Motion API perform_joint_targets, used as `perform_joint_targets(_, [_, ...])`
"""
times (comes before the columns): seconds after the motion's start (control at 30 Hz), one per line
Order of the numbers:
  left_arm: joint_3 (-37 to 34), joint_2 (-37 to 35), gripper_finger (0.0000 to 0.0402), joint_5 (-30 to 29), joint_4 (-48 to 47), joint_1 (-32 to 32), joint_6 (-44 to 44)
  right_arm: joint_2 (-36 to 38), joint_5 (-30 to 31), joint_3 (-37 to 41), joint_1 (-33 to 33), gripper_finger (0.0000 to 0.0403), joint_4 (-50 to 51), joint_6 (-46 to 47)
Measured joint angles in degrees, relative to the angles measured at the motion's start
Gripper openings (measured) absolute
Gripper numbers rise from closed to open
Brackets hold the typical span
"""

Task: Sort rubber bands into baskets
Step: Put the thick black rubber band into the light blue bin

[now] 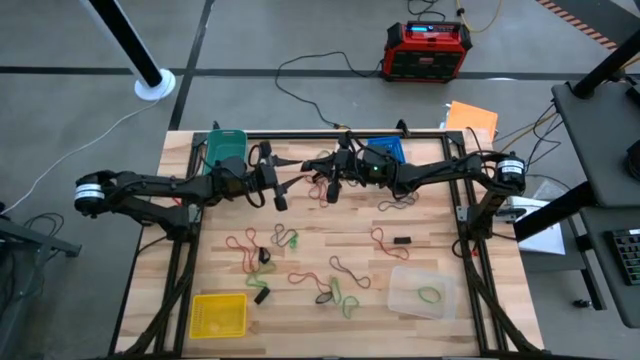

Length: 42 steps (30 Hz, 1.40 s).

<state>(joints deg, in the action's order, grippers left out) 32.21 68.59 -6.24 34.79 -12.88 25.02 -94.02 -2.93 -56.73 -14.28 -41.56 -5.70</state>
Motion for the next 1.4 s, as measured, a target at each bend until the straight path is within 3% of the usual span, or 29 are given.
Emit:
perform_joint_targets(0.13, [0.0, 0.05, 0.0029, -0.79, -0.16, -0.33, 0.91, 0.0, -0.01, 0.0, 0.0, 0.0012, 0.21, 0.61])
perform_joint_targets(0.2, [0.0, 0.05, 0.0012, -0.79, -0.27, -0.46, 0.99, 0.0, -0.01, 0.0, 0.0, 0.0013, 0.2, 1.37])
perform_joint_targets(0.67, [0.0, -0.26, 0.0, -0.75, -0.13, -0.46, -1.34, 0.53, -2.02, -0.06, 0.0, 0.0019, 3.7, 7.65])
perform_joint_targets(1.0, [0.0, -0.3, 0.0, -0.72, -1.27, -0.46, -1.74, 1.24, -1.54, -1.38, 0.0, 0.0133, 8.12, 10.39])
perform_joint_targets(1.2, [0.0, -1.01, 0.0, -0.77, -5.78, -0.52, -2.37, 4.13, -1.49, -4.22, 0.0, 0.0189, 21.24, 10.76])
perform_joint_targets(1.4, [0.0, -4.19, 0.0, -6.0, -10.01, -0.52, -3.6, 6.68, -0.42, -10.35, 0.0, 0.0219, 43.87, 10.84])
